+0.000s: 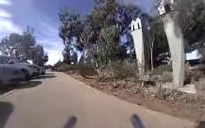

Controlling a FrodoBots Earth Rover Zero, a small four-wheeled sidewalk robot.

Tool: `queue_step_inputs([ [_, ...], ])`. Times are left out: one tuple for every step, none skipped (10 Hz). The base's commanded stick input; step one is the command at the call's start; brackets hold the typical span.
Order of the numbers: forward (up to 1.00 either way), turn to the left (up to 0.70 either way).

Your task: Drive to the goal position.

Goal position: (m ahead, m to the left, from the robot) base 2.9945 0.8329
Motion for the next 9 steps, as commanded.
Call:
queue_step_inputs([
  [1.0,0.4],
  [1.0,0.4],
  [1.0,0.4],
  [1.0,0.4],
  [1.0,0.4],
  [1.0,0.4],
  [1.0,0.4],
  [1.0,0.4],
  [1.0,0.4],
])
